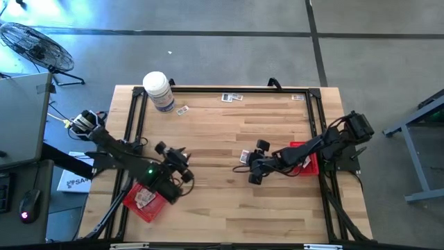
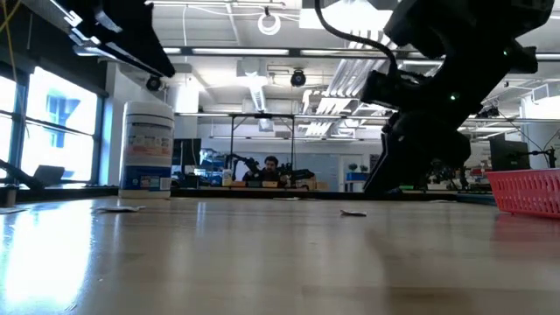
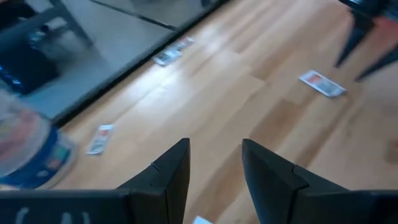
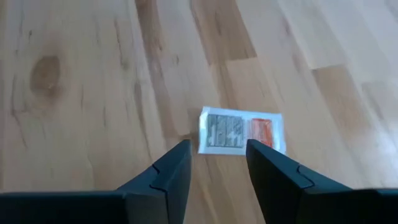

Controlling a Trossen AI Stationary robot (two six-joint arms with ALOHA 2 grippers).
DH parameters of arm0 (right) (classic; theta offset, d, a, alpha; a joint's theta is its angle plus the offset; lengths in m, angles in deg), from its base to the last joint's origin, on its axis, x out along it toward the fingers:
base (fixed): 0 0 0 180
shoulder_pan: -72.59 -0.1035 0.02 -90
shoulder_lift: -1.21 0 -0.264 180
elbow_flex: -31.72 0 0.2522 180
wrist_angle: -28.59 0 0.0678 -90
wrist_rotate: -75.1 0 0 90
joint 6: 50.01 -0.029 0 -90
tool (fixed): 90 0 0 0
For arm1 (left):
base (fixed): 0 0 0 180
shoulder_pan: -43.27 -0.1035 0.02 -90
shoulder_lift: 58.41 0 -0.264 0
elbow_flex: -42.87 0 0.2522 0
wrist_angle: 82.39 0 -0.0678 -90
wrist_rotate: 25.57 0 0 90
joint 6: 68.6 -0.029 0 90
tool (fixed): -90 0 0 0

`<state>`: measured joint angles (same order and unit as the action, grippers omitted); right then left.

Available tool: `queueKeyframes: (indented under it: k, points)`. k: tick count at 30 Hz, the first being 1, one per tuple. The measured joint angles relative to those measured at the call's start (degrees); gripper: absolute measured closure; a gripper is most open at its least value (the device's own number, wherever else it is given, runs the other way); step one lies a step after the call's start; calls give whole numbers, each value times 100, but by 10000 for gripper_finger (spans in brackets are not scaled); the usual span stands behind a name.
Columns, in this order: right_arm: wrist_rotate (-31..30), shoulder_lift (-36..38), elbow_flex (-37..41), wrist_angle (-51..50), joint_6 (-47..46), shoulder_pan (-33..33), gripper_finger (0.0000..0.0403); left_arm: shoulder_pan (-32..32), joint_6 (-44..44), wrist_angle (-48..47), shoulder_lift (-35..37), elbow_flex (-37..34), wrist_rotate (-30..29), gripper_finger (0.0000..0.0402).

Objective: Pick & Place First Aid Supplies
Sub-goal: Put the ointment pack into the left red bin

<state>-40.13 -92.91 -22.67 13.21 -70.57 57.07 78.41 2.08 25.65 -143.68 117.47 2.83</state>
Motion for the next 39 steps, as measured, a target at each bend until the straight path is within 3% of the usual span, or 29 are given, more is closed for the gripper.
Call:
queueKeyframes:
  k: [5,10,20,25,31,39]
  points:
    - [346,0,283,486,154,161,253,-320,-1725,1375,-2,0,495,259]
    - [650,0,589,1511,672,271,253,-571,-2675,2032,-138,2,738,259]
    - [768,-5,619,1687,915,400,253,-1071,-2888,2219,-481,2,1082,259]
    - [742,-370,587,2285,927,442,253,-1153,-3040,2386,-567,0,1183,259]
    - [578,-811,387,2264,800,544,253,-1191,-3498,2766,-568,2,1322,259]
    - [218,-851,344,1981,504,487,258,-1191,-3591,2853,-568,2,1342,259]
